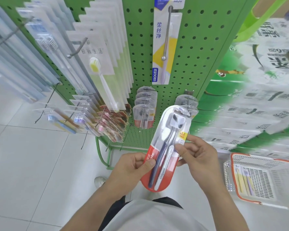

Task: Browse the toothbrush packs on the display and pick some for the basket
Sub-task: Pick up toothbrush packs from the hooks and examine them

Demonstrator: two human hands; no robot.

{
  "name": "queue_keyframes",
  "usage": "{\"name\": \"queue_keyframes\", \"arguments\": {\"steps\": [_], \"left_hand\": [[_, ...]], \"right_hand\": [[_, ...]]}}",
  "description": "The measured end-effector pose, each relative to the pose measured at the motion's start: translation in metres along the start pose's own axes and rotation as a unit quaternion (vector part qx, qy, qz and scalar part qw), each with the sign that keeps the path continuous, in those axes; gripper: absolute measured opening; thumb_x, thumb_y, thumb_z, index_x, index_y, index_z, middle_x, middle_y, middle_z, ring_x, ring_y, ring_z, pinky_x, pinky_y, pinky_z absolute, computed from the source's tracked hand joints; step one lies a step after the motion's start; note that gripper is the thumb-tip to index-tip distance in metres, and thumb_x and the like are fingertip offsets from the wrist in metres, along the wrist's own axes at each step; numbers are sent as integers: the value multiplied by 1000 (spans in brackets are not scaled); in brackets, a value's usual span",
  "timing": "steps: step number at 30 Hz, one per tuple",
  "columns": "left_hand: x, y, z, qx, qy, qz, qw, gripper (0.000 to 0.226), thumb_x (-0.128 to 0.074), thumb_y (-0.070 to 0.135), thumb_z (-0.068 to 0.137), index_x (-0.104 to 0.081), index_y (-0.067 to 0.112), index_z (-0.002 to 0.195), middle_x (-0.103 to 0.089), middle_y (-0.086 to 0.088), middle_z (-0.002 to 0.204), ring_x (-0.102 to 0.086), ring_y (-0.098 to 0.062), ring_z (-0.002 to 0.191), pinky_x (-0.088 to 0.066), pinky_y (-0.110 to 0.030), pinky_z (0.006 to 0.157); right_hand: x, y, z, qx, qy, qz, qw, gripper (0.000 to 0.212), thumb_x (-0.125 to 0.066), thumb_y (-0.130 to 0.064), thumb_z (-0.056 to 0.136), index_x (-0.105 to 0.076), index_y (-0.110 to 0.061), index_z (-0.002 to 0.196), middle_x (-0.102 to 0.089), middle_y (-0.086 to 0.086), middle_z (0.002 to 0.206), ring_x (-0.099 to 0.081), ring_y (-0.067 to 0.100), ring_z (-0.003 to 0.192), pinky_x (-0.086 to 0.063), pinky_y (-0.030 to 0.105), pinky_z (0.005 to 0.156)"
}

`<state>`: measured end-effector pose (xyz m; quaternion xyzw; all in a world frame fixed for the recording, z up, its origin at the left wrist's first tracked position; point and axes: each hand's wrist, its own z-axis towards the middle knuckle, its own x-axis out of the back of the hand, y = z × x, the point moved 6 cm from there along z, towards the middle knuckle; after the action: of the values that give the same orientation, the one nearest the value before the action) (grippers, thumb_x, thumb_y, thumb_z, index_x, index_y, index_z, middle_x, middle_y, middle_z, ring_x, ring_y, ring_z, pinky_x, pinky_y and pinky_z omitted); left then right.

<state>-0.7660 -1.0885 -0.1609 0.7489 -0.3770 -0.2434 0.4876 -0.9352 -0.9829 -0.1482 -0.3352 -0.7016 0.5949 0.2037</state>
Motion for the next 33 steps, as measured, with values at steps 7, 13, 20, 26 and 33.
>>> {"name": "queue_keyframes", "arguments": {"steps": [7,13,20,26,33], "left_hand": [[-7,-5,-1,-10,-15,-30,999,20,-59,11,97,-71,5,113,-78,-10,104,-75,-30,97,-59,-32,87],[-17,-8,-6,1,-79,-91,993,29,-62,-1,94,-63,-1,124,-73,-19,115,-68,-41,108,-59,-38,90],[-20,-9,-9,-1,-153,-141,978,57,-69,6,87,-52,5,141,-59,-27,136,-51,-52,126,-43,-56,110],[-18,-10,-9,3,-140,-145,980,67,-82,26,79,-56,9,139,-61,-23,134,-55,-51,123,-46,-60,106],[-19,-8,-10,-57,-118,-96,987,66,-51,-17,90,-40,11,149,-62,-19,134,-59,-38,123,-48,-45,106]], "right_hand": [[0,1,0,-1,-5,-13,1000,26,-70,-1,89,-67,-14,112,-76,5,74,-67,15,55,-56,26,50],[8,4,3,14,48,-6,999,45,-78,-7,81,-62,-14,122,-77,11,80,-68,20,58,-56,31,50],[14,2,3,23,81,1,996,39,-78,-4,83,-58,-18,112,-76,7,86,-68,23,57,-55,30,48],[15,2,0,25,87,-38,995,39,-82,-9,80,-60,-21,111,-72,7,98,-67,28,62,-56,29,48],[4,-15,-5,130,59,-201,969,41,-76,-18,89,-62,-39,122,-63,-12,114,-69,17,69,-59,33,57]]}}
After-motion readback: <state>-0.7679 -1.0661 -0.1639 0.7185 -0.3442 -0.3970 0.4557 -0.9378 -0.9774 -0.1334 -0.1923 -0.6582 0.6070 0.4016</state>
